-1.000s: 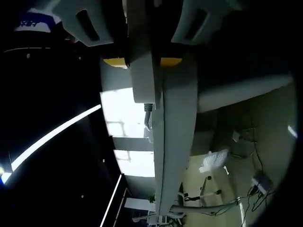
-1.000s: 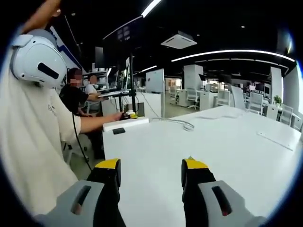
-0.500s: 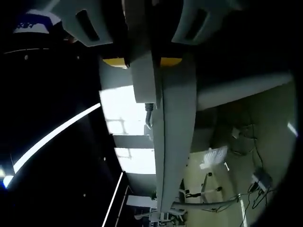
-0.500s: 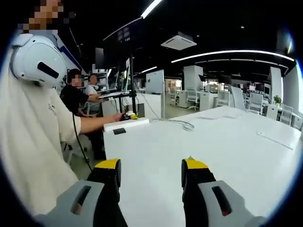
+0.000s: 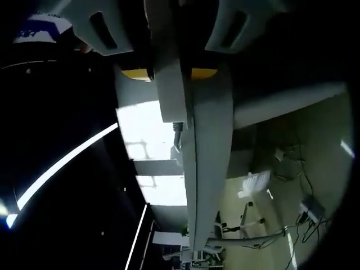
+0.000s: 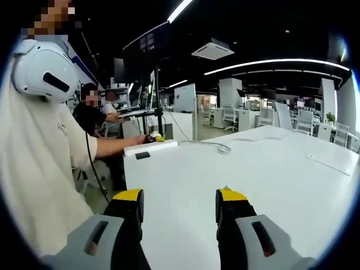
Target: Pick up the power strip scattered on the table, fix it on the side mounting bracket of the table, and press the switch
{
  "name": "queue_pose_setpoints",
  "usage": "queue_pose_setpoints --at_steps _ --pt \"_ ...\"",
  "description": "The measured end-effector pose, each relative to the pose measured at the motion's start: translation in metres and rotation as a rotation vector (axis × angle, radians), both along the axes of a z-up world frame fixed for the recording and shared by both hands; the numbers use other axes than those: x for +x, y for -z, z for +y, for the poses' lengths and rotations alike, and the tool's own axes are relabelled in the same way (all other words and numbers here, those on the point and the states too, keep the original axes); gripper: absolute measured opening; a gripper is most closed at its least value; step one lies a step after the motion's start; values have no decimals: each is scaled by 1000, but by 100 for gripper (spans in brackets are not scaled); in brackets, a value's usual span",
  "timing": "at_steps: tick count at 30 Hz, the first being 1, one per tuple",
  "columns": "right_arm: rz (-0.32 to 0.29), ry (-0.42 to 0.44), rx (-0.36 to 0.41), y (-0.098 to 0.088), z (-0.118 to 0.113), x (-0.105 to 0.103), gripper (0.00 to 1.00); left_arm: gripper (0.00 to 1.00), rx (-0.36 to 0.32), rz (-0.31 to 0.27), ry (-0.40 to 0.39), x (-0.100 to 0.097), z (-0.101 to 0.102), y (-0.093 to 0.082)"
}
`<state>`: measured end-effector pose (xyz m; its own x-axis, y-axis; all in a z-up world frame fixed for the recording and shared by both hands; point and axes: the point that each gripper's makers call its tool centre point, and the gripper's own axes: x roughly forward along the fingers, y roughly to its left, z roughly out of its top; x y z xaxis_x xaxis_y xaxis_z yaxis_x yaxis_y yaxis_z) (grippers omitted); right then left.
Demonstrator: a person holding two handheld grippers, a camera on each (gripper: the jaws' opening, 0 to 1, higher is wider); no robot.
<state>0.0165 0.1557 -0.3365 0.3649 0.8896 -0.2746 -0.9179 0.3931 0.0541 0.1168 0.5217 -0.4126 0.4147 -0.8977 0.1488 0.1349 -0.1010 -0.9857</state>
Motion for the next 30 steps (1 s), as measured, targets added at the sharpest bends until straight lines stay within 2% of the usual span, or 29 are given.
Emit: queue_pose_setpoints --at_steps 3,6,11,15,18,20,23,27,29,30 --pt "1 -3 1 1 1 1 47 28 4 0 2 3 5 3" --pt "3 -5 -2 3 1 1 47 30 52 -90 -31 5 6 3" --pt "9 -10 -2 6 2 2 46 31 75 -119 -44 5 8 3" --pt "11 -18 2 6 2 2 47 34 157 -218 -110 12 15 5" --pt "10 -22 0 6 1 2 47 35 191 -239 -121 11 16 5" --pt "9 -23 4 5 0 2 47 35 220 -256 -157 15 21 4" --pt "9 -24 8 4 -1 2 47 41 275 -324 -227 20 26 0" --pt "11 -31 11 6 -2 0 47 46 323 -373 -307 27 34 -6" --pt "13 -33 12 7 -2 0 47 45 328 -405 -366 32 41 -15" --pt "12 -35 13 7 -2 0 47 43 309 -417 -391 33 44 -23"
